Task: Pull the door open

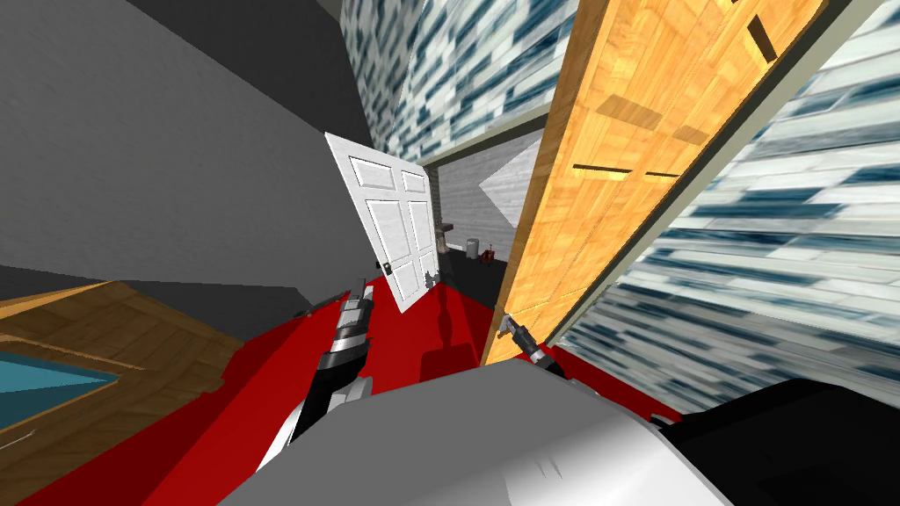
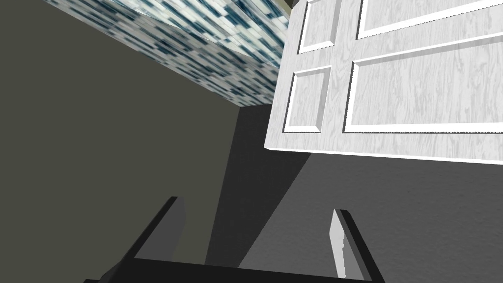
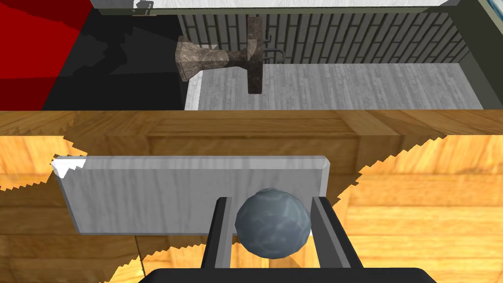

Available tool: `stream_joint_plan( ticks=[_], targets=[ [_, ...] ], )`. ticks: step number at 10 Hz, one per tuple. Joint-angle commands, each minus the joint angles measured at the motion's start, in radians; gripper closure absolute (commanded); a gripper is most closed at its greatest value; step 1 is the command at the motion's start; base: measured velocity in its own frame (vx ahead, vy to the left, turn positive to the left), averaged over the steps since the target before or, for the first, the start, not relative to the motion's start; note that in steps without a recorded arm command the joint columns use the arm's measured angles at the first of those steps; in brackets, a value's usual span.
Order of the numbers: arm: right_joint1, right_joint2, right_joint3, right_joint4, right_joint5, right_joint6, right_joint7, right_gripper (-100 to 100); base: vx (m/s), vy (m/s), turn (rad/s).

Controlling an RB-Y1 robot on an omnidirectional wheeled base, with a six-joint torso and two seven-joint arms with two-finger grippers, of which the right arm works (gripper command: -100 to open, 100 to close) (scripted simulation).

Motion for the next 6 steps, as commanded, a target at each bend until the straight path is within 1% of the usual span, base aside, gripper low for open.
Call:
stream_joint_plan(
  ticks=[1,2,3,4,6],
  targets=[
    [0.020,-0.020,0.013,-0.004,-0.004,-0.031,-0.009,100,-0.185,-0.088,0.156],
    [0.011,-0.011,0.011,0.000,-0.001,-0.019,-0.008,100,-0.090,-0.033,0.035],
    [0.006,-0.009,0.017,0.029,0.004,-0.044,-0.017,100,-0.059,-0.013,0.049],
    [0.000,-0.008,0.018,0.050,0.006,-0.060,-0.022,100,-0.079,-0.017,0.063],
    [-0.015,-0.005,0.022,0.102,0.013,-0.101,-0.034,100,-0.077,-0.031,0.057]
  ],
)
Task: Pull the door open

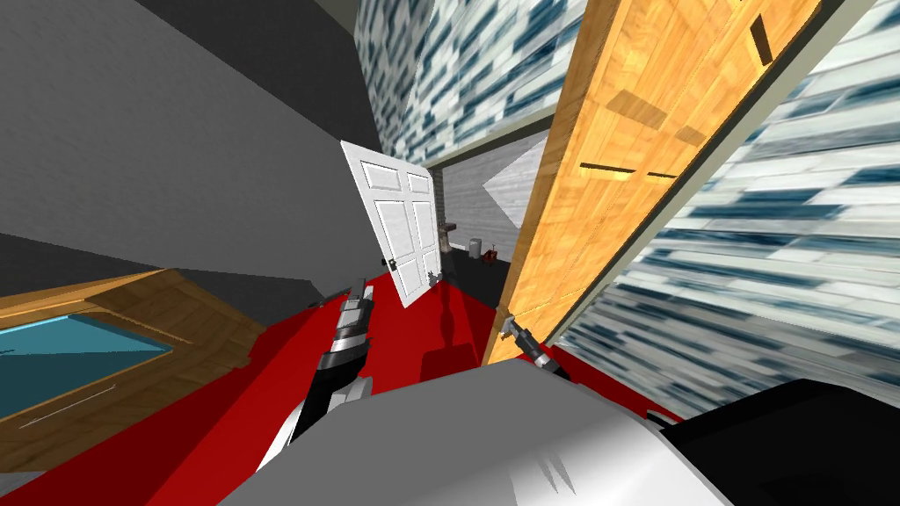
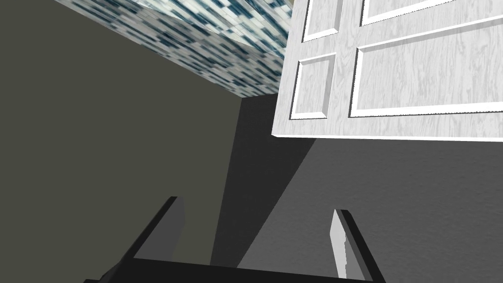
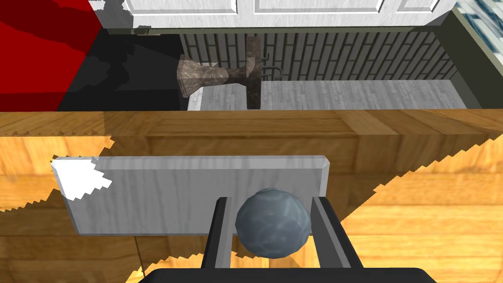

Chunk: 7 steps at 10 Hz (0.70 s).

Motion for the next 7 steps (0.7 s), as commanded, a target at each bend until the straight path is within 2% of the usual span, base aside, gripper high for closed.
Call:
stream_joint_plan(
  ticks=[1,3,4,6,7],
  targets=[
    [-0.010,0.001,0.003,0.049,0.006,-0.037,-0.011,100,-0.074,-0.023,0.074],
    [-0.029,0.005,0.008,0.113,0.014,-0.090,-0.027,100,-0.097,-0.043,0.080],
    [-0.029,0.005,0.008,0.119,0.014,-0.090,-0.027,100,-0.078,-0.019,0.020],
    [-0.050,0.009,0.013,0.181,0.023,-0.146,-0.044,100,-0.072,-0.026,0.055],
    [-0.050,0.009,0.013,0.193,0.023,-0.146,-0.044,100,-0.061,-0.021,0.036]
  ],
)
